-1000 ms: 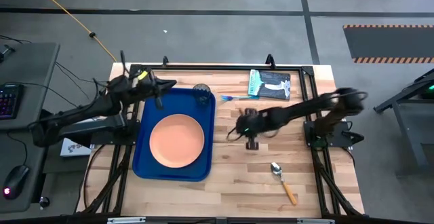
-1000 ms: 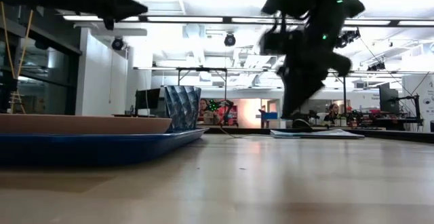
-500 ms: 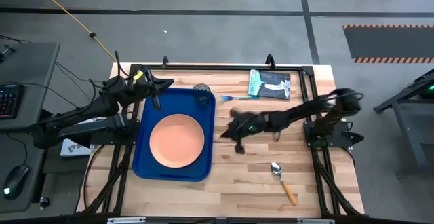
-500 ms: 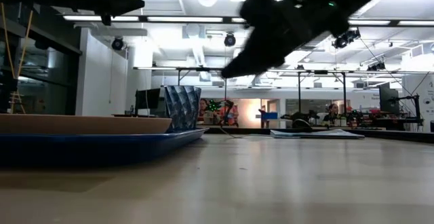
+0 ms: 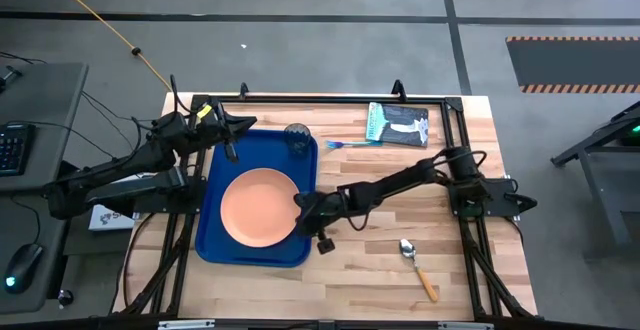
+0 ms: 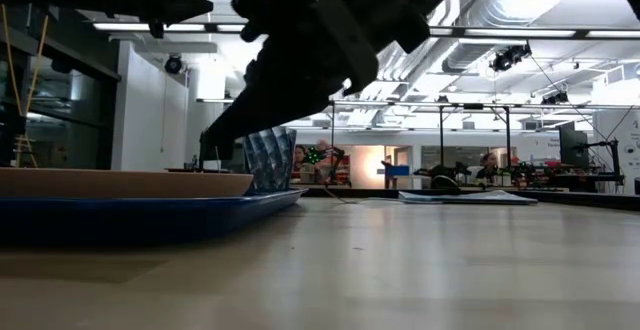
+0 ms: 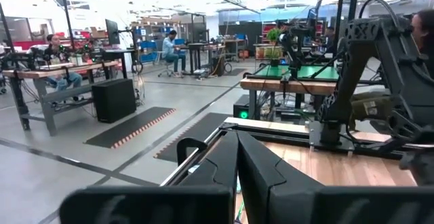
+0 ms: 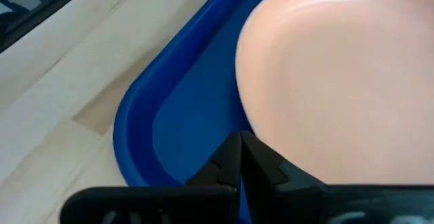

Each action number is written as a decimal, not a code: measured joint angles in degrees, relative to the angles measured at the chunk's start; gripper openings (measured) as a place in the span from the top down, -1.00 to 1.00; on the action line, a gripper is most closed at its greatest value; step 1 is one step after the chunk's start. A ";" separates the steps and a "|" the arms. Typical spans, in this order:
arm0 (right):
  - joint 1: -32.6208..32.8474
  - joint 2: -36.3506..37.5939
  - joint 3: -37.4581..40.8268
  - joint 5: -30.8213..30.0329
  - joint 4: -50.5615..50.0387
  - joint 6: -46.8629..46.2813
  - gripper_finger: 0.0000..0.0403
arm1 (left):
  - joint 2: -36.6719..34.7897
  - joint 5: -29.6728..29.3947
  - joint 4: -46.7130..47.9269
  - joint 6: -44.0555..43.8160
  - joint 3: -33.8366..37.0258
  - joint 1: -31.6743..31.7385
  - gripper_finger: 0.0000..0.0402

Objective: Pick and place plate/cup/fork/spoon on tray
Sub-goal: Adjust the light orange plate on the blue tray

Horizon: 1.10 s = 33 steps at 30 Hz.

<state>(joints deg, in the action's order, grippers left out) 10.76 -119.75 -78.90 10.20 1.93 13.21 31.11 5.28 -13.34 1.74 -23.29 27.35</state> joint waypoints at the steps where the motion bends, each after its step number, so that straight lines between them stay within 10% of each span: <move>1: 0.23 -0.28 -0.34 -0.02 -0.04 -0.59 1.00 | 0.00 0.00 0.01 -0.01 0.00 -0.01 1.00; 15: 3.32 -8.12 -1.11 0.01 17.19 -9.19 1.00 | 0.00 0.13 -0.14 -0.02 0.00 -0.02 1.00; 33: 1.16 -8.50 -1.11 -1.69 15.04 -9.91 1.00 | 0.00 0.13 -0.07 -0.09 0.00 -0.02 1.00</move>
<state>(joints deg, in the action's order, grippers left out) 11.92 -128.25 -80.01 8.51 16.96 3.30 31.11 5.41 -13.41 1.65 -23.29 27.33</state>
